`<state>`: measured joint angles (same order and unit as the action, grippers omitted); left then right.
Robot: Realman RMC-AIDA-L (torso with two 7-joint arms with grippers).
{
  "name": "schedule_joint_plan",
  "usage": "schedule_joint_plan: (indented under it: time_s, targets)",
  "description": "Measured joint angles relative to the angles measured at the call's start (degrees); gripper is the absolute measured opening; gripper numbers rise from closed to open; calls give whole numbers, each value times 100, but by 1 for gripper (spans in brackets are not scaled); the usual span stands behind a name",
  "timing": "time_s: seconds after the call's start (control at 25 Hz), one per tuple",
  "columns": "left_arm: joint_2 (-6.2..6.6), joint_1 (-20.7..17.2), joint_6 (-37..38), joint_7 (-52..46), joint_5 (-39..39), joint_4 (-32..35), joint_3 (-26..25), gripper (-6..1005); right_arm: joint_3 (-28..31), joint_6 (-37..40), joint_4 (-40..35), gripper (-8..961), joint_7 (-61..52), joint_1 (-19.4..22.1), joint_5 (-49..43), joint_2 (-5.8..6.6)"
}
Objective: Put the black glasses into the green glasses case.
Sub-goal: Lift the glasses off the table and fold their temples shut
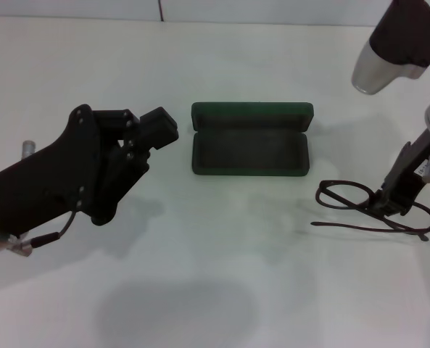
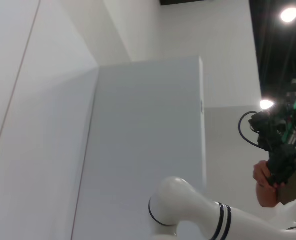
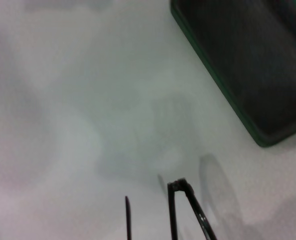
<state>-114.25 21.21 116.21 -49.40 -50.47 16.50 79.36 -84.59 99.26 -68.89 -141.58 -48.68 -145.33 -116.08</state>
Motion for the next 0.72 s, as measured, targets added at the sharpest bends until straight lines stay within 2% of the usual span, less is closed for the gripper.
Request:
schedule_joint_plan:
  time_s: [0.28,0.72]
  targets:
    - [-5,0,-28,-19,12,-44,1,28,21,-438,241,177,-19,153,-371,-1]
    - [-11,111,-126,-144,-19,-59,1,28,31,-526,366,183,-30,280,-728,-4]
